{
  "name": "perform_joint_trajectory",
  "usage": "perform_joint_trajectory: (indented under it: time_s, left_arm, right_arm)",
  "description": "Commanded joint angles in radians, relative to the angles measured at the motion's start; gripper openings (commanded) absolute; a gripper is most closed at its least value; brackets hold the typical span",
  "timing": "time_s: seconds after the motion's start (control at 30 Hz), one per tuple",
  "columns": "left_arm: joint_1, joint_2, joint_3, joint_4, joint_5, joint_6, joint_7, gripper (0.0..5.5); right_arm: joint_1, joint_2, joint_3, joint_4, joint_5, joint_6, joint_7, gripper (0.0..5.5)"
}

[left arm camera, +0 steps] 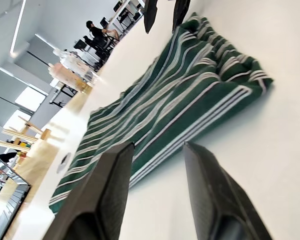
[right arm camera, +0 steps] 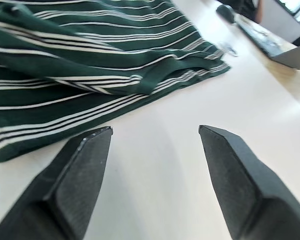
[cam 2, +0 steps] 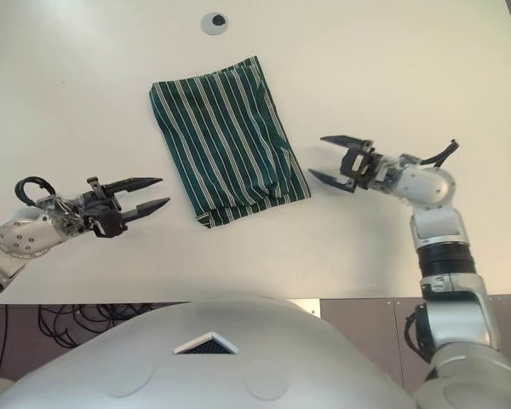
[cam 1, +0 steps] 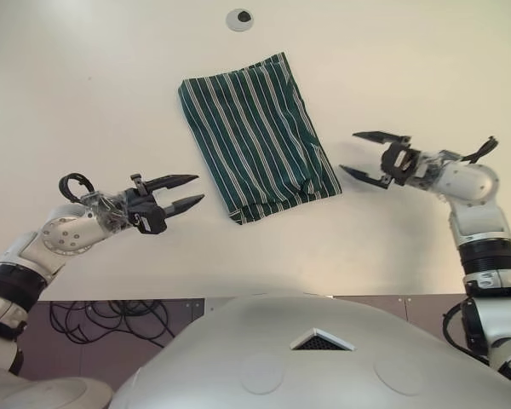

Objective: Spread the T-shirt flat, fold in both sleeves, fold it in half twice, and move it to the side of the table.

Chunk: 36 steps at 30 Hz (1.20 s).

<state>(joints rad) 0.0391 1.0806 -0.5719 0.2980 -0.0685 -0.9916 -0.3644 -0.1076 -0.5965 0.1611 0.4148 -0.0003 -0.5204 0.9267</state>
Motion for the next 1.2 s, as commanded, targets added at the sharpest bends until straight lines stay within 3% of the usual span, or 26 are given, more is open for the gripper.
perform_joint_trajectory:
  time_s: [0.03,0.2,0.37,0.6,0.77,0.9,1.2]
  left_arm:
    - [0.042,-0.004,0.082,-0.067,-0.036,0.053,-0.061,1.75]
    - [0.083,-0.028,0.156,-0.095,-0.050,0.087,-0.133,1.75]
    - [0.133,-0.036,0.207,-0.060,-0.023,0.101,-0.209,1.75]
    - [0.158,-0.041,0.264,0.015,0.121,0.047,-0.243,1.75]
    - [0.096,-0.114,0.238,0.149,0.373,-0.029,-0.184,1.75]
    - [0.045,-0.159,0.224,0.181,0.456,-0.057,-0.144,1.75]
    - [0.018,-0.186,0.208,0.198,0.439,-0.122,-0.118,2.65]
  right_arm:
    - [0.021,0.018,0.081,0.014,-0.075,-0.030,0.001,3.19]
    - [0.144,-0.031,0.159,-0.182,0.016,0.039,0.099,3.19]
    - [0.183,-0.085,0.115,-0.290,0.061,0.103,0.103,3.19]
    - [0.133,-0.144,0.042,-0.236,0.053,0.019,0.088,3.19]
    - [0.119,-0.141,0.094,-0.145,-0.010,-0.165,0.112,3.19]
    - [0.093,-0.121,0.137,-0.067,-0.086,-0.266,0.083,3.19]
    - [0.029,-0.070,0.236,0.013,-0.123,-0.358,0.030,3.22]
